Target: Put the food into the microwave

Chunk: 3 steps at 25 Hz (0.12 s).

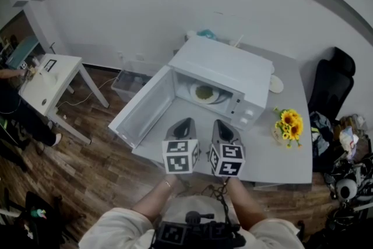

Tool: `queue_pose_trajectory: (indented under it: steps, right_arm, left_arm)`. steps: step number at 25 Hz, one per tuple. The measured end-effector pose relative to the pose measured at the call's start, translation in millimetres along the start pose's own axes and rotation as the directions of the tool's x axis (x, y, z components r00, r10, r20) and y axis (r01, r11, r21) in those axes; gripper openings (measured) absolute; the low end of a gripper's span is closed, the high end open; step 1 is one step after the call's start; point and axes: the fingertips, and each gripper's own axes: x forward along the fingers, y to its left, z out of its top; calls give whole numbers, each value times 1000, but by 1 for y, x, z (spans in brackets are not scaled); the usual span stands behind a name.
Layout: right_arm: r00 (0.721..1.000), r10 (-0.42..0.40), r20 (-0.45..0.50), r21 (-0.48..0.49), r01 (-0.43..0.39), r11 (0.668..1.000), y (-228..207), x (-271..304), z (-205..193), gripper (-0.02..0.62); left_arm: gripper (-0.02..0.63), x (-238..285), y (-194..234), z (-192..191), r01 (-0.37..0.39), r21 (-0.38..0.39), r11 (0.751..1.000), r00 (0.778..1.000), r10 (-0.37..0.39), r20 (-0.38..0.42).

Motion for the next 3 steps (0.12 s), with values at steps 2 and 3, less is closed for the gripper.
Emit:
queue_pose_trajectory:
  steps: [2, 3]
  right_arm:
    - [1000, -1, -2, -1, 1, 1000, -1, 1, 0, 18]
    - [1000, -2, -4, -1, 2, 1000, -1, 1, 0, 18]
  left_arm:
    - [9, 1, -1, -1, 1, 2, 1000, 1000, -1, -2]
    - [9, 1, -1, -1, 1, 3, 1000, 1000, -1, -3]
